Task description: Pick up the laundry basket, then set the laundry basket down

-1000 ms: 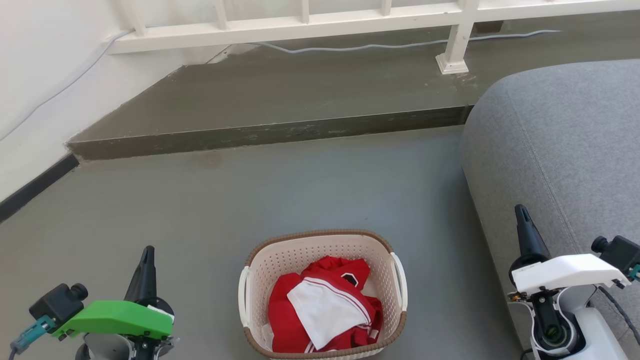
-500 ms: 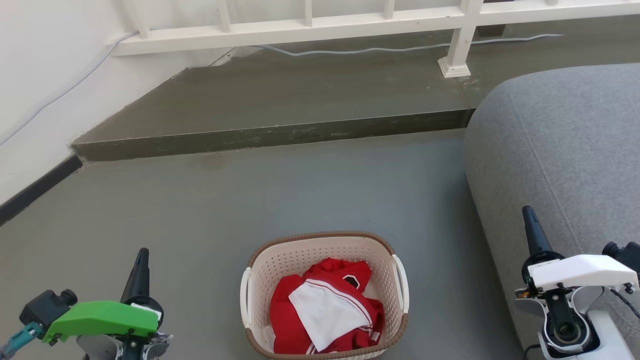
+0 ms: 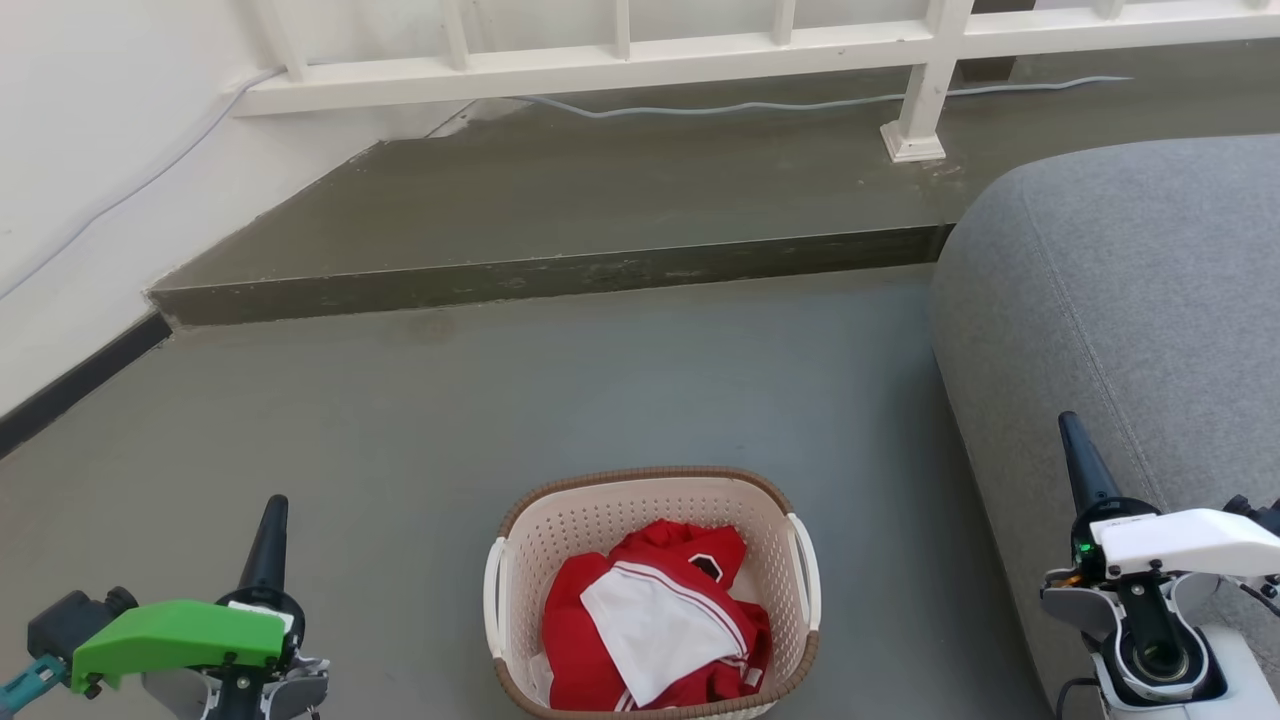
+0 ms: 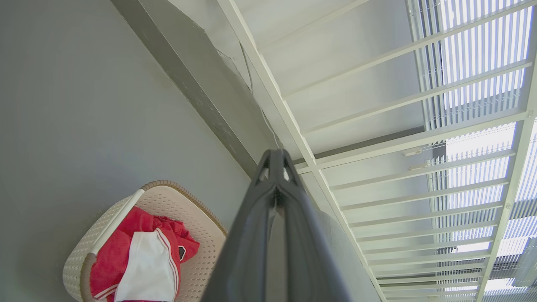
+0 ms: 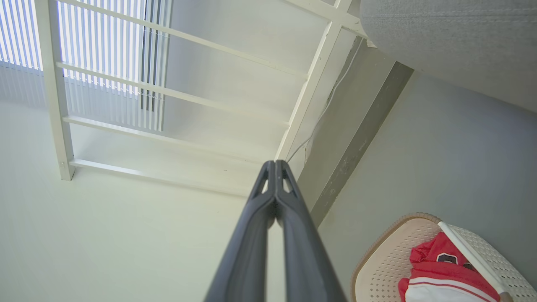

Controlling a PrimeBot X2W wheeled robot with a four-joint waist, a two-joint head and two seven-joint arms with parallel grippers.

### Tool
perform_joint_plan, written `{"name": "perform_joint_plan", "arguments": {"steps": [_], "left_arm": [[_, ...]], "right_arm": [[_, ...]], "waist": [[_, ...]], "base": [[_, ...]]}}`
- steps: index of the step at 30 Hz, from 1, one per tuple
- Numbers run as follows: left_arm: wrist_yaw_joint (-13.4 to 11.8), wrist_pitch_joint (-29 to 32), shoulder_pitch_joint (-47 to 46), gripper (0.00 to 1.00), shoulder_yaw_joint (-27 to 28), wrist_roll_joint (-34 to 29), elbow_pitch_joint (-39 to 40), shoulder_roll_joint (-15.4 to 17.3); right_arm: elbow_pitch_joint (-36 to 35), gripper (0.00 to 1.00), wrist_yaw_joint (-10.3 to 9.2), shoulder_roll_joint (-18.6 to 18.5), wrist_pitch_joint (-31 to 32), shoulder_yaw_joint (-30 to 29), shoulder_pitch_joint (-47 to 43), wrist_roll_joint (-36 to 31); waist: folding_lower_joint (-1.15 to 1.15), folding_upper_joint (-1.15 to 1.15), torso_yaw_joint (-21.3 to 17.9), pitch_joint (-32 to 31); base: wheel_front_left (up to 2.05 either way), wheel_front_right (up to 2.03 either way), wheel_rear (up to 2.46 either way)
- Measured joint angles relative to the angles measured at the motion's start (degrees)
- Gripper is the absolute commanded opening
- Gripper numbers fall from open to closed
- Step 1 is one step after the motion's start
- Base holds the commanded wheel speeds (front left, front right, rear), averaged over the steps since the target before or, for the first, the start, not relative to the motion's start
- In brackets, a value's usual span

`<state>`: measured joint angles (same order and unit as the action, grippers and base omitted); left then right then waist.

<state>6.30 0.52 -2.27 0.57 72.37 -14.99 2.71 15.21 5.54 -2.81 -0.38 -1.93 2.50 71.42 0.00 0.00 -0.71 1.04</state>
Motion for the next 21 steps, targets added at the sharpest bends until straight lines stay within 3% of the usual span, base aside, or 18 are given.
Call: {"name": "perform_joint_plan", "arguments": {"steps": [21], "left_arm": [[0.51, 4.07, -0.6, 0.0, 2.97, 13.82, -0.75, -0.22]], "right_arm": [[0.36, 0.0, 0.99, -0.01, 4.03, -3.26, 0.59, 15.41]], "waist": [[0.0, 0.0, 0.52, -0.65]], "base": [[0.0, 0.0, 0.0]]}}
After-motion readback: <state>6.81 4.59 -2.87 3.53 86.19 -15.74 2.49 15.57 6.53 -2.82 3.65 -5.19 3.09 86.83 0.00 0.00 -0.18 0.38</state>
